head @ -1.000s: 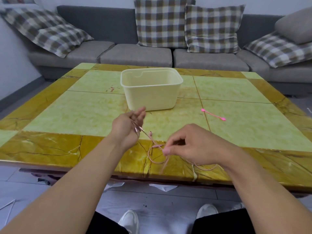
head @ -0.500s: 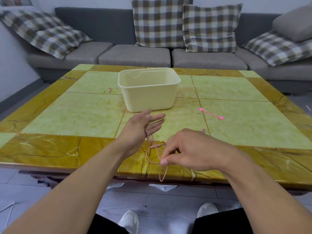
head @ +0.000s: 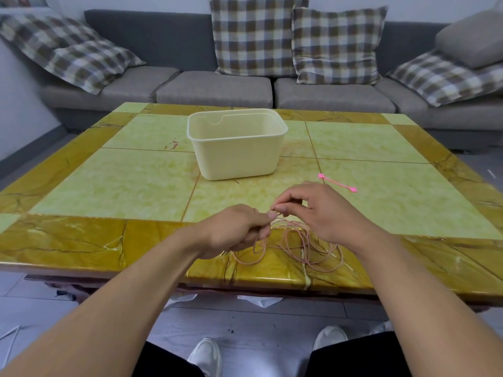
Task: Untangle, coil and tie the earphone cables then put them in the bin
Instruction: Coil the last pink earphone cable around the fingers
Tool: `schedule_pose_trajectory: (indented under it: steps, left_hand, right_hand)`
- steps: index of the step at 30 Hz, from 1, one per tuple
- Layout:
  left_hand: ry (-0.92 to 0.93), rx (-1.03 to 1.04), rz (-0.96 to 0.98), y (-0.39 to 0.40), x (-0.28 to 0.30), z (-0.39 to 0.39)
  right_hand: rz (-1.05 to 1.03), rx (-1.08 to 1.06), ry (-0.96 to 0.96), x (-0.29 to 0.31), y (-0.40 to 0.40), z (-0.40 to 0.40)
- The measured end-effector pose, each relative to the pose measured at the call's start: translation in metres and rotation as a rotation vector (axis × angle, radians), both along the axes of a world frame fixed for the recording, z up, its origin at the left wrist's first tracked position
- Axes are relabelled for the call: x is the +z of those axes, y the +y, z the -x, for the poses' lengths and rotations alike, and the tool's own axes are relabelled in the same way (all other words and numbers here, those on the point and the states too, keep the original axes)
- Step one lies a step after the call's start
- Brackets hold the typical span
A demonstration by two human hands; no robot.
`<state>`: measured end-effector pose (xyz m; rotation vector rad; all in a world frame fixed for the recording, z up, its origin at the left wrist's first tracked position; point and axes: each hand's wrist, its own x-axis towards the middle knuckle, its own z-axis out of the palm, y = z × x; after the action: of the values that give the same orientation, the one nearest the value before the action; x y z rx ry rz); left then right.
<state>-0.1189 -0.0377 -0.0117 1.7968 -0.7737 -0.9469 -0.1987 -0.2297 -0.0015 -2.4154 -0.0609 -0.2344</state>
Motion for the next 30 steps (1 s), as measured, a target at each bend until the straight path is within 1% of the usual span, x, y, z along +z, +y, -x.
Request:
schedule_pose_trajectory:
  steps: [2, 3, 6, 7, 8, 9, 11, 12, 13, 14, 16, 17, 18, 19, 20, 22, 23, 24, 25, 26, 27, 28, 29, 30]
  left_hand:
    - [-0.192, 0.089, -0.105, 0.0, -0.01, -0.001]
    - [-0.234, 0.114, -0.139, 0.001, -0.014, -0.001]
    - [-0.246, 0.149, -0.156, 0.003, -0.011, 0.001]
    - [-0.232, 0.139, -0.14, 0.003, -0.006, 0.002]
    - [-0.223, 0.083, -0.121, 0.003, 0.001, 0.003]
    - [-0.148, 0.008, -0.083, 0.004, 0.006, 0.006]
    - [0.217, -0.063, 0.061, 0.005, 0.013, 0.01]
    - [0.309, -0.052, 0.114, 0.004, 0.013, 0.011]
    - [0.276, -0.002, 0.115, 0.003, 0.014, 0.012]
    - [0.131, 0.074, 0.075, 0.002, 0.014, 0.013]
    - [-0.249, 0.222, -0.041, 0.003, 0.013, 0.013]
    - [-0.367, 0.259, -0.109, 0.003, 0.011, 0.01]
    - [-0.398, 0.272, -0.159, 0.005, 0.008, 0.007]
    - [-0.383, 0.272, -0.187, 0.007, 0.004, 0.004]
    - [-0.371, 0.288, -0.199, 0.008, 0.002, 0.002]
    - [-0.441, 0.389, -0.212, 0.01, -0.003, -0.005]
    - [-0.494, 0.438, -0.224, 0.011, -0.005, -0.009]
    - [-0.506, 0.463, -0.23, 0.011, -0.007, -0.011]
    - [-0.473, 0.455, -0.234, 0.011, -0.007, -0.012]
    - [-0.393, 0.409, -0.231, 0.012, -0.006, -0.011]
    - [-0.258, 0.339, -0.208, 0.013, -0.005, -0.009]
    - [-0.058, 0.255, -0.133, 0.014, -0.004, -0.007]
    - [0.184, 0.166, -0.021, 0.014, -0.004, -0.006]
    - [0.412, 0.083, 0.103, 0.015, -0.002, -0.006]
  right_hand:
    - [0.067, 0.006, 0.053, -0.006, -0.002, -0.004]
    - [0.111, 0.001, 0.072, -0.009, -0.003, -0.005]
    - [0.207, -0.051, 0.06, -0.018, -0.006, -0.01]
    - [0.201, -0.071, 0.042, -0.02, -0.005, -0.012]
    - [0.163, -0.083, 0.028, -0.021, -0.004, -0.013]
    - [0.108, -0.081, 0.021, -0.023, -0.001, -0.014]
    - [0.018, -0.031, 0.014, -0.025, 0.009, -0.015]
    - [0.015, -0.008, 0.018, -0.026, 0.014, -0.015]
    - [0.049, 0.001, 0.024, -0.028, 0.017, -0.015]
    - [0.107, -0.008, 0.044, -0.029, 0.018, -0.016]
    - [0.24, -0.07, 0.119, -0.033, 0.018, -0.017]
    - [0.268, -0.11, 0.143, -0.035, 0.016, -0.017]
    - [0.248, -0.14, 0.152, -0.036, 0.015, -0.018]
    - [0.152, -0.163, 0.151, -0.035, 0.014, -0.017]
    - [-0.014, -0.177, 0.135, -0.033, 0.013, -0.015]
    - [-0.369, -0.187, 0.072, -0.025, 0.01, -0.013]
    - [-0.458, -0.193, 0.037, -0.021, 0.009, -0.011]
    - [-0.51, -0.196, 0.016, -0.018, 0.008, -0.009]
    - [-0.57, -0.188, 0.003, -0.016, 0.007, -0.008]
    - [-0.655, -0.171, 0.004, -0.014, 0.008, -0.006]
    - [-0.752, -0.151, 0.014, -0.013, 0.008, -0.006]
    - [-0.835, -0.135, 0.027, -0.012, 0.009, -0.005]
    - [-0.885, -0.128, 0.037, -0.011, 0.009, -0.005]
    - [-0.897, -0.136, 0.054, -0.01, 0.009, -0.005]
